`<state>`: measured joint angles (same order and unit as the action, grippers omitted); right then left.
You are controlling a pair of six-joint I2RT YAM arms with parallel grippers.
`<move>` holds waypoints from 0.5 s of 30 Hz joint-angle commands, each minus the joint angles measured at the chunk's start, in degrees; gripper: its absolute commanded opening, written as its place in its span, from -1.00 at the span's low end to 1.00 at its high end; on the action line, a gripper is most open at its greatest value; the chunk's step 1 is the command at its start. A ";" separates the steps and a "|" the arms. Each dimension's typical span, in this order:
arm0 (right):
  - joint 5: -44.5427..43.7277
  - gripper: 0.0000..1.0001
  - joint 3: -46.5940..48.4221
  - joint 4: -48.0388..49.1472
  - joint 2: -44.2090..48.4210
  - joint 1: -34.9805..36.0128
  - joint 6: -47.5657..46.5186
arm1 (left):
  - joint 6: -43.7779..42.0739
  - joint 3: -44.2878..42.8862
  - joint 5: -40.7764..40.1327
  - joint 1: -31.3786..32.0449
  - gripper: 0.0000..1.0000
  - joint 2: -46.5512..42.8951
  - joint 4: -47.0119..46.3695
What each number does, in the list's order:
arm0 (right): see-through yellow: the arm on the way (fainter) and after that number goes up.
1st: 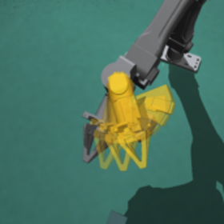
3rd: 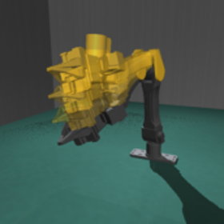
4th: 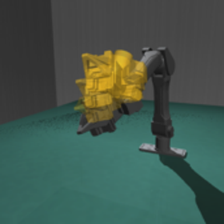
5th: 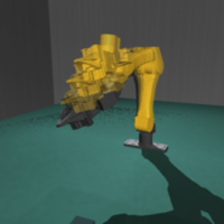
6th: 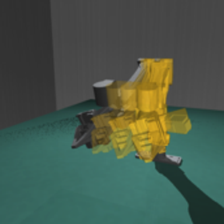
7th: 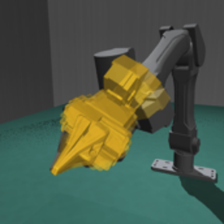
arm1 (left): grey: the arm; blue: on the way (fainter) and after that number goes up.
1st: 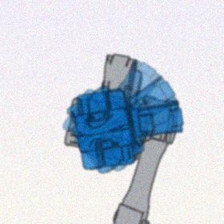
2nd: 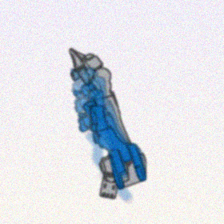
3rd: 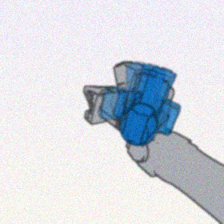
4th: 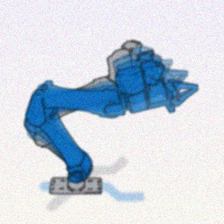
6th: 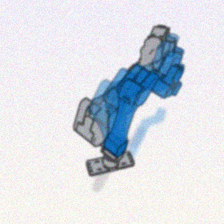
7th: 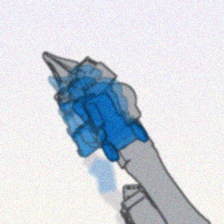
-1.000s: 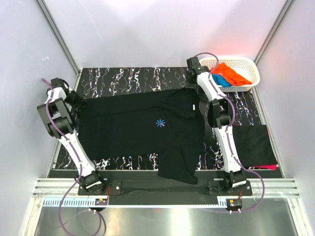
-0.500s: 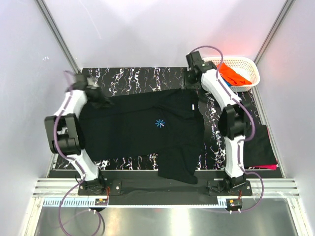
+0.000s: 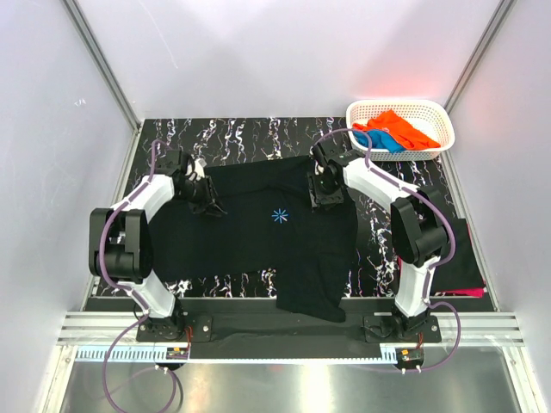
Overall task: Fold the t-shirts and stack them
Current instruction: Fold the tshirt
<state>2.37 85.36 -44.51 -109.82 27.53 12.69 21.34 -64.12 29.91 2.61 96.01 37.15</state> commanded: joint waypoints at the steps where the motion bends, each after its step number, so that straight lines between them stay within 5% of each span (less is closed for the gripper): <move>1: 2.11 0.03 0.16 5.22 1.55 0.68 3.47 | -2.01 -0.31 2.08 0.02 -0.39 -1.70 -1.46; 15: -15.28 0.04 17.72 6.63 -13.48 -2.39 1.82 | -3.77 -0.66 0.85 0.02 -0.39 -4.69 1.00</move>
<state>-7.27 97.38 -39.66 -121.78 26.61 16.67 19.00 -64.12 30.20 2.68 94.06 37.87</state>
